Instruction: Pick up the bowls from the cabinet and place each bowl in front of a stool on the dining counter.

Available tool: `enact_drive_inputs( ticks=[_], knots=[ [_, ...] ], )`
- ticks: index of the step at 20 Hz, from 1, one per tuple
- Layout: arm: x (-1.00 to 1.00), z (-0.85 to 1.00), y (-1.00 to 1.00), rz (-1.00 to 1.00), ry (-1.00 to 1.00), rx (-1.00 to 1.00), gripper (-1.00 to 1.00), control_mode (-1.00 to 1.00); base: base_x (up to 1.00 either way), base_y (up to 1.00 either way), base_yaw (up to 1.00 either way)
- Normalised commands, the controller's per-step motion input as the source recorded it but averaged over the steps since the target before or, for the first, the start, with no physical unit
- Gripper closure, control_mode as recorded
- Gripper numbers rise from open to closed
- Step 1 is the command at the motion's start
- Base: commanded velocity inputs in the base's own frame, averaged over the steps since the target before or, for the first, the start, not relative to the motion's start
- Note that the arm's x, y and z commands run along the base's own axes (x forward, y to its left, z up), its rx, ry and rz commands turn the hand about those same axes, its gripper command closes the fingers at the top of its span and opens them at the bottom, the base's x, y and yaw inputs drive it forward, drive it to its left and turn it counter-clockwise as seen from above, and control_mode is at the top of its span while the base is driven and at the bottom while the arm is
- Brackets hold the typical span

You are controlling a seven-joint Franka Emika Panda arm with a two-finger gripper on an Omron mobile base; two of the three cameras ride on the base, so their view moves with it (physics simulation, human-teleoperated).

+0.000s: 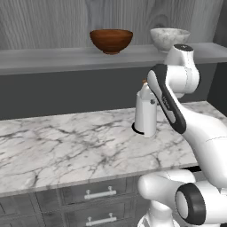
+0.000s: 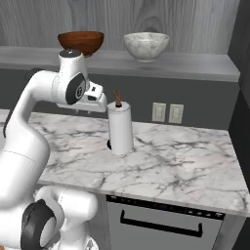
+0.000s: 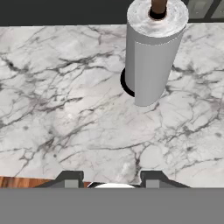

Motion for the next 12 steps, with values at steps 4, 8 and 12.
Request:
enact_drive_inputs(
  ticks=[4, 8, 12],
  knots=[
    [-0.04, 0.07, 0.03, 0.03, -0.07, -0.03, -1.00, -1.00, 0.00, 0.00, 0.00],
    [-0.29, 0.27, 0.03, 0.01, -0.17, -0.12, -1.00, -1.00, 0.00, 0.00, 0.00],
    [-0.36, 0.55, 0.14, 0.01, -0.23, -0.11, -1.00, -1.00, 0.00, 0.00, 0.00]
  ],
)
